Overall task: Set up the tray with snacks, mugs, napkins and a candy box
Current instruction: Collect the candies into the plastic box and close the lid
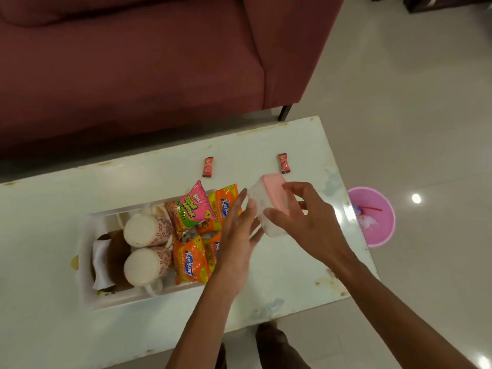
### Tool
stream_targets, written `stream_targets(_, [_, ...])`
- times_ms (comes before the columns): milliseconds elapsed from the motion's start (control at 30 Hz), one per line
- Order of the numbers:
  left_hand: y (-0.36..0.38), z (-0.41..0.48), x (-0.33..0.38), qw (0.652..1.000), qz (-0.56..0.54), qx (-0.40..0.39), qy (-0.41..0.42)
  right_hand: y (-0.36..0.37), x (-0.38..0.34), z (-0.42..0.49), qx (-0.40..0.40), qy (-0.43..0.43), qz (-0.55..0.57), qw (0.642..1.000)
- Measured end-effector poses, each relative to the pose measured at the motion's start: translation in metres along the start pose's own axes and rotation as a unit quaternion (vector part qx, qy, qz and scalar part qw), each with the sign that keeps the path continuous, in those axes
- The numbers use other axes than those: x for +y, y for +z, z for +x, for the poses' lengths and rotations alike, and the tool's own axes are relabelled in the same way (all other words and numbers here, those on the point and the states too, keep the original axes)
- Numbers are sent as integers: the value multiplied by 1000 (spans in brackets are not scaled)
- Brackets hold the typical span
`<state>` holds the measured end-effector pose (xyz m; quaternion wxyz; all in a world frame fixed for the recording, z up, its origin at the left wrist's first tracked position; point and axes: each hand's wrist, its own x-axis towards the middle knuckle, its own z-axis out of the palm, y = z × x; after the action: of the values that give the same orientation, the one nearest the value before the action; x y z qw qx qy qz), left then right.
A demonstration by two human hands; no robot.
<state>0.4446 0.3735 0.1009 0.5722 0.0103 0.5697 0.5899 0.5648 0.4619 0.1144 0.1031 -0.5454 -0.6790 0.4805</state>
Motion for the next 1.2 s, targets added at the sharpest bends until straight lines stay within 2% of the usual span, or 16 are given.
stream_targets(67, [8, -12, 23, 999, -26, -42, -4, -17, -33, -19, -36, -32, 1, 999])
stream_targets(167, [14, -29, 48, 994, -99, -53, 10, -31, -72, -43, -57, -89, 23, 994])
stream_targets(233, [12, -38, 59, 991, -128, -46, 5, -33, -87, -54, -28, -130, 20, 991])
stream_targets(333, [4, -46, 65, 993, -116, -23, 2, -23, -93, -65, 24, -186, 5, 982])
stream_targets(433, [-5, -51, 64, 997, -82, 3, 14, -8, -87, -73, 68, -199, 16, 978])
stream_targets(600, [-21, -57, 57, 998, -38, 42, 34, 13, -74, -83, 98, -229, -32, 968])
stream_targets(800, [-29, -60, 57, 996, -62, 26, 58, 32, -78, -95, 195, -269, -77, 940])
stream_targets(1033, [-40, -63, 53, 993, -103, -44, 42, 21, -92, -88, 301, -264, -78, 913])
stream_targets(1133, [-44, -66, 52, 988, -137, -64, 40, 19, -88, -81, 322, -186, -45, 927])
stream_targets(1200, [-46, -68, 51, 983, -159, -80, 43, 17, -84, -79, 336, -125, 18, 933])
